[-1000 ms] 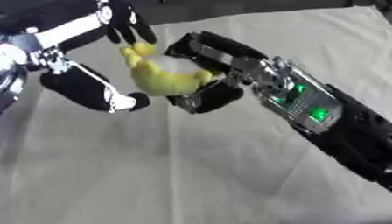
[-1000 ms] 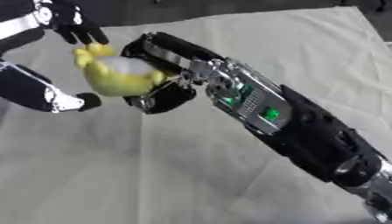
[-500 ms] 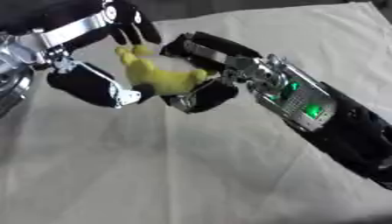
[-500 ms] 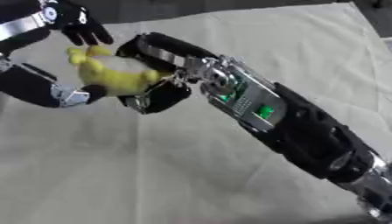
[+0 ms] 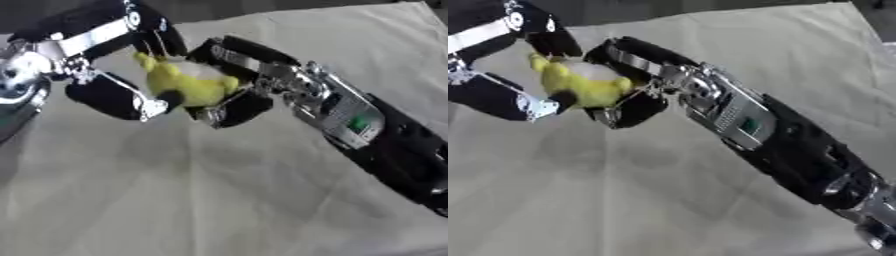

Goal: Pick up the objects with one hand, pass them to the other hand, and then place them into the box on the other side of the table.

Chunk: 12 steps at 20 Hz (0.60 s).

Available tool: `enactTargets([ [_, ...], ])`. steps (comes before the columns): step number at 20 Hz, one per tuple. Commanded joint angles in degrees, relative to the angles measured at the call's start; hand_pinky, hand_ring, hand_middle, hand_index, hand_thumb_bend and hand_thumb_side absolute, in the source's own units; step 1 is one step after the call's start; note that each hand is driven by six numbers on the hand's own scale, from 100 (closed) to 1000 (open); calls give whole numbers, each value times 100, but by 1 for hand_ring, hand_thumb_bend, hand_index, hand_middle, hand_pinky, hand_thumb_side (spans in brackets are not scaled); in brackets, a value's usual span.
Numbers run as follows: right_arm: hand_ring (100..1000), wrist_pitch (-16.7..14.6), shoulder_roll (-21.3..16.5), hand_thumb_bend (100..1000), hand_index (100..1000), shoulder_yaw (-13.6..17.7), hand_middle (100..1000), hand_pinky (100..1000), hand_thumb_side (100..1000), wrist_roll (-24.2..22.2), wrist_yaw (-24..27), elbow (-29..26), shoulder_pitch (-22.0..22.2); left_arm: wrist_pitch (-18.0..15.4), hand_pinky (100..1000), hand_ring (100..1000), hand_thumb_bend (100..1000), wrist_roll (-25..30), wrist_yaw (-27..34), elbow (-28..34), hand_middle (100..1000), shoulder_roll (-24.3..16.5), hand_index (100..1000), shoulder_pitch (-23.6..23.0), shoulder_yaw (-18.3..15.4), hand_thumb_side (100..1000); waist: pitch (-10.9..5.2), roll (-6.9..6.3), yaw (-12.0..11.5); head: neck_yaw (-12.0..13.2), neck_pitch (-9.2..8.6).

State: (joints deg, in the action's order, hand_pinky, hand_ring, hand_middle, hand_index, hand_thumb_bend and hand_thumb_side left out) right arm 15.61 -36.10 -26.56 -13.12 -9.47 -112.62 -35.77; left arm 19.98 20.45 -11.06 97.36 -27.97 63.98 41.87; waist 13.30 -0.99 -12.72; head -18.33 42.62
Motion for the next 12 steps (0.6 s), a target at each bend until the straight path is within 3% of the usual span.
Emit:
enactTargets([
  [1,519,-55,-73,100,564,89,399,760,100,46,38,-104,-89,46,731,682,370,151,-200,-74,660,2,725,114,-27,100,15,-23,8,33,-83],
  [12,516,-178,-71,100,564,96,398,760,100,85,6,-95,-52,35,714,597,273,421,-523,-140,547,96,644,116,-53,100,9,-30,33,64,-141],
])
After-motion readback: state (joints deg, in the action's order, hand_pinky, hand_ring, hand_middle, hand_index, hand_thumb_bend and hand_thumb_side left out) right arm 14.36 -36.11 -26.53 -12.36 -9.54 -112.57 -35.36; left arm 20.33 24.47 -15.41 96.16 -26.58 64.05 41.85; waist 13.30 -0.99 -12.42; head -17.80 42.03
